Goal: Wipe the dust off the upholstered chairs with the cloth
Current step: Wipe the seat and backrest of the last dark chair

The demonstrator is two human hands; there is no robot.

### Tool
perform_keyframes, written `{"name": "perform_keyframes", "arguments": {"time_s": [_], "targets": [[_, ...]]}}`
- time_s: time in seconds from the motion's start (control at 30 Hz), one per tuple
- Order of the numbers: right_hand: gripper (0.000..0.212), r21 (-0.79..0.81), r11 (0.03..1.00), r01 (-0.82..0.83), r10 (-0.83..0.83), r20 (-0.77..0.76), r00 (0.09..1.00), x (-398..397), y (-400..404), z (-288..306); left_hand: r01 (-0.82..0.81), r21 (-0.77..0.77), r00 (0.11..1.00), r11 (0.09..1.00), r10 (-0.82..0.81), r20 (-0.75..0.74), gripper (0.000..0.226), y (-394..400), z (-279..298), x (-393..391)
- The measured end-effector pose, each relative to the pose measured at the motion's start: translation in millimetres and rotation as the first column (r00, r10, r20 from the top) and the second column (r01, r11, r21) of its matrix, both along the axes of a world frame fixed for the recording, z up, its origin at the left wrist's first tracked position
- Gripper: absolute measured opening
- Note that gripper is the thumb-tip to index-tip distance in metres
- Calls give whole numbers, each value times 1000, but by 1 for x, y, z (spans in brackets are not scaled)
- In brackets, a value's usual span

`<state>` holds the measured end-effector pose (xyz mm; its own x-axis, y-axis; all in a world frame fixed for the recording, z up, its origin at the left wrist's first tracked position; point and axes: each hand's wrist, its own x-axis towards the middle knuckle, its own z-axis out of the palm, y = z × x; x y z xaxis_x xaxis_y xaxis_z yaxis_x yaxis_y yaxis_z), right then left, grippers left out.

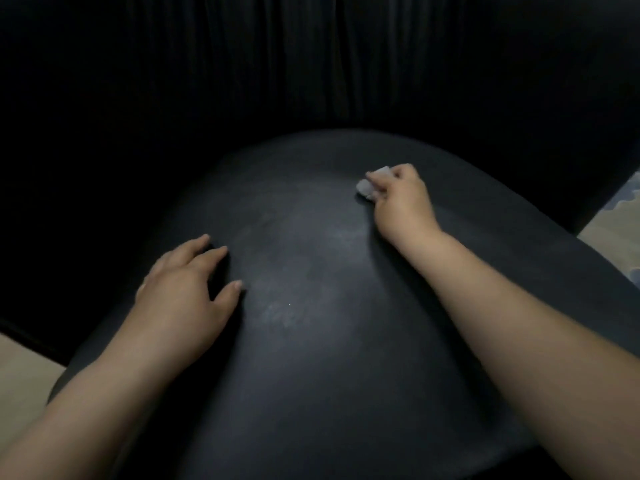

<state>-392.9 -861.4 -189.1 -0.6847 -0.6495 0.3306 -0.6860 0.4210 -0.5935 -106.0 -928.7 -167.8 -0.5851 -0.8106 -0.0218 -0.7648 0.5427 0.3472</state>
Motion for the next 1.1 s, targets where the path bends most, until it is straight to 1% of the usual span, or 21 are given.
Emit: {"name": "perform_keyframes", "arguments": {"time_s": [0.03, 0.1, 0.17, 0.23, 0.27, 0.33, 0.37, 0.4, 0.47, 0.53, 0.57, 0.6, 0.67, 0.7, 0.77, 0.87, 0.93, 0.97, 1.0, 1.07, 1.1], "targets": [[25, 3, 1000, 29, -29, 52, 998, -3, -6, 1, -6, 13, 1000, 1000, 6, 5, 59, 0, -1, 3], [24, -1, 999, -40, 40, 66, 997, 16, -20, 2, -16, 36, 1000, 999, 17, -19, 59, 3, -3, 7], [23, -4, 969, -247, 247, 75, 966, 55, -33, -3, -23, 36, 998, 999, 25, -56, 59, 7, -6, 8], [26, 30, 892, -451, 451, 10, 892, 98, -32, -6, -23, 22, 997, 999, 25, -67, 59, 8, -8, 8], [27, 12, 850, -526, 526, 14, 851, 113, -27, -6, -23, 20, 997, 1000, 25, -70, 59, 8, -9, 9], [28, -12, 809, -588, 588, -9, 809, 117, -16, -4, -23, 25, 997, 999, 25, -80, 60, 7, -9, 11], [30, 2, 816, -578, 578, -41, 815, 108, -14, -3, -18, 27, 997, 999, 21, -81, 61, 6, -9, 12], [31, 11, 854, -520, 520, -48, 853, 94, -13, -1, -13, 29, 997, 999, 15, -79, 62, 6, -9, 14], [30, -9, 951, -310, 310, -4, 951, 63, -14, -1, -6, 32, 997, 999, 8, -73, 64, 6, -10, 19], [31, -5, 991, -135, 135, 26, 990, 50, -19, -5, -9, 36, 997, 999, 12, -76, 66, 9, -11, 24], [33, 17, 993, -120, 120, 18, 993, 52, -26, -8, -12, 36, 997, 999, 15, -82, 66, 10, -12, 27], [33, 48, 988, -149, 148, 13, 989, 59, -34, -10, -17, 36, 996, 999, 20, -86, 67, 11, -13, 30], [28, 44, 966, -253, 253, 7, 967, 79, -53, -7, -22, 35, 996, 999, 25, -89, 68, 12, -14, 34], [25, 19, 954, -300, 300, 11, 954, 88, -62, -6, -24, 37, 996, 999, 27, -91, 68, 12, -14, 35], [25, 38, 916, -400, 401, -29, 916, 111, -70, -1, -26, 33, 995, 999, 28, -93, 68, 12, -14, 39], [26, 29, 752, -658, 658, 2, 753, 142, -54, 0, -25, 27, 995, 999, 27, -93, 69, 14, -15, 43], [28, 115, 672, -732, 739, -52, 671, 140, -37, 3, -21, 29, 995, 999, 24, -94, 71, 14, -15, 44], [29, 129, 687, -715, 725, -50, 687, 131, -32, 7, -15, 28, 995, 1000, 17, -94, 71, 14, -15, 44], [28, 121, 742, -660, 667, -25, 745, 118, -29, 10, -8, 26, 996, 1000, 10, -93, 72, 13, -16, 44], [25, 38, 885, -463, 461, 64, 885, 90, -26, 16, 5, 26, 995, 1000, -2, -99, 72, 12, -17, 44], [28, 40, 921, -387, 383, 89, 920, 80, -27, 16, 7, 27, 994, 1000, -4, -109, 71, 12, -17, 44]]}}
